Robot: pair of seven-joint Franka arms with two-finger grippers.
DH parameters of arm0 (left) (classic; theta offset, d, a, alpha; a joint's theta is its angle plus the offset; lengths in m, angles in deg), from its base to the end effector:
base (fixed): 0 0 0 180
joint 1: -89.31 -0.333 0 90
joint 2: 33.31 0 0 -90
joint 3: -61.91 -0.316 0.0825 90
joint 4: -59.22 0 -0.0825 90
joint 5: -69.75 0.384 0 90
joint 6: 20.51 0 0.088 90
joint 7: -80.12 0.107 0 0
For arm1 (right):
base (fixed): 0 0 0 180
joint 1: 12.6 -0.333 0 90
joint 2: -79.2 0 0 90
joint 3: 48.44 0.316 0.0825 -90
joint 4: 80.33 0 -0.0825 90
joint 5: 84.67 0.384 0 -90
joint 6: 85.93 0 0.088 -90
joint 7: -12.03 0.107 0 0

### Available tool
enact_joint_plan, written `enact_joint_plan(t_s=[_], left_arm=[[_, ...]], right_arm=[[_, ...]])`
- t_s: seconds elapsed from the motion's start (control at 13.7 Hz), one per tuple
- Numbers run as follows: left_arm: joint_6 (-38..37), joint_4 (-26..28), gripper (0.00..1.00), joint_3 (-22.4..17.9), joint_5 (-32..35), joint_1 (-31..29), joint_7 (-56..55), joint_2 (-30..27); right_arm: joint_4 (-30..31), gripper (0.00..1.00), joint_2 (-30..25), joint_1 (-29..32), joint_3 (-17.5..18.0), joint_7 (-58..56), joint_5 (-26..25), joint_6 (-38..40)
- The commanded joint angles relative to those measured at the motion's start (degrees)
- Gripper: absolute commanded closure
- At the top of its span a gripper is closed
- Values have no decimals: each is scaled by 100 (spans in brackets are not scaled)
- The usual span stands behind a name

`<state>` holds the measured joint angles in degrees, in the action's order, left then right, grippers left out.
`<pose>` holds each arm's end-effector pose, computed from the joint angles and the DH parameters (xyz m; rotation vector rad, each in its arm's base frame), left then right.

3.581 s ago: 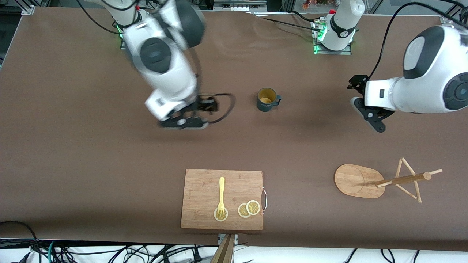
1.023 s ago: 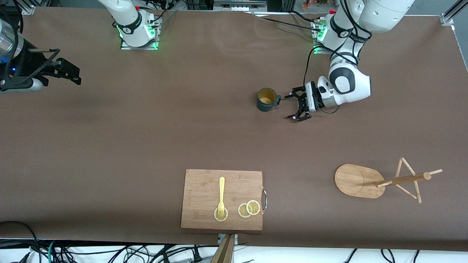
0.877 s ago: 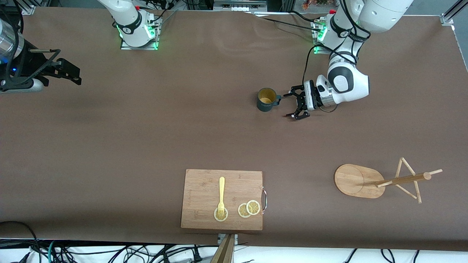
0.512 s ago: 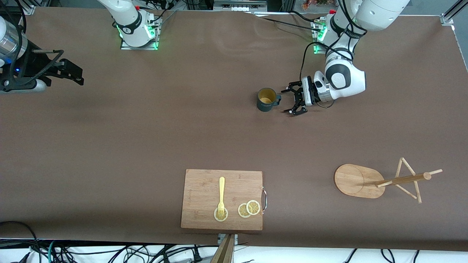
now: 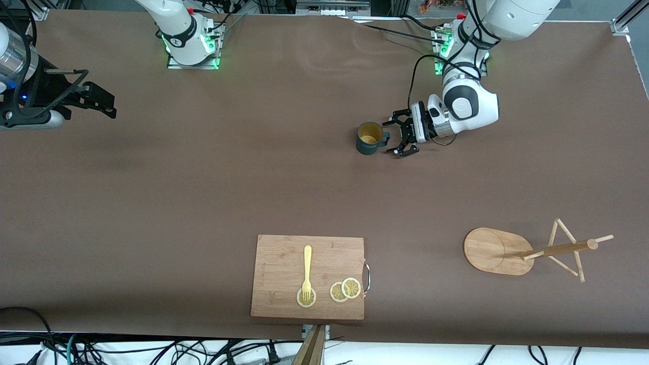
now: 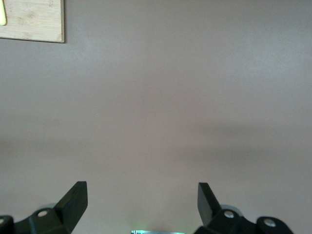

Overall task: Pass cup and hang on rack
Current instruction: 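Withdraw the right gripper while the left gripper grasps the mug handle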

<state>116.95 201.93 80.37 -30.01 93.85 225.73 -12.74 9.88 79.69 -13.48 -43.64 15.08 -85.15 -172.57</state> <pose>0.3807 -0.1852 0.1330 1.8502 -1.3777 0.7404 0.5478 0.0533 0.6131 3.1258 0.0715 -0.1095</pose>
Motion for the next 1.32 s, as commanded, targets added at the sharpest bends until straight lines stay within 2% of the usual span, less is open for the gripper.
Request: enact_joint_plan(t_s=[0.0,0.44,0.58,0.66,0.73,0.8,0.88,1.02,1.1,1.24], left_arm=[[114,143,0,88,-386,-15,239,-168],[114,143,1,96,-570,-15,634,-80],[106,143,22,88,-641,-15,915,-19],[106,143,30,88,-641,-24,1003,-18],[106,143,42,88,-641,-59,1143,-18],[97,143,69,88,-641,-77,1188,-18],[79,126,79,79,-641,-103,1189,-18],[44,91,95,18,-641,-173,1145,17],[44,82,100,0,-641,-226,1005,8],[18,56,100,8,-633,-253,348,-53]], right_arm=[[-64,0,-5,0,30,99,-14,50],[-64,0,-6,-9,66,99,-14,50],[-64,0,-14,-9,66,99,-5,50],[-64,0,-14,-9,66,99,-5,50],[-64,0,-14,0,66,99,-5,50],[-64,0,-14,-9,66,99,-5,50],[-56,0,-14,-9,66,99,-5,50],[-64,0,-14,-9,66,99,-5,50],[-64,0,-23,-9,74,99,-5,59],[-64,0,-23,-9,74,99,-5,50]])
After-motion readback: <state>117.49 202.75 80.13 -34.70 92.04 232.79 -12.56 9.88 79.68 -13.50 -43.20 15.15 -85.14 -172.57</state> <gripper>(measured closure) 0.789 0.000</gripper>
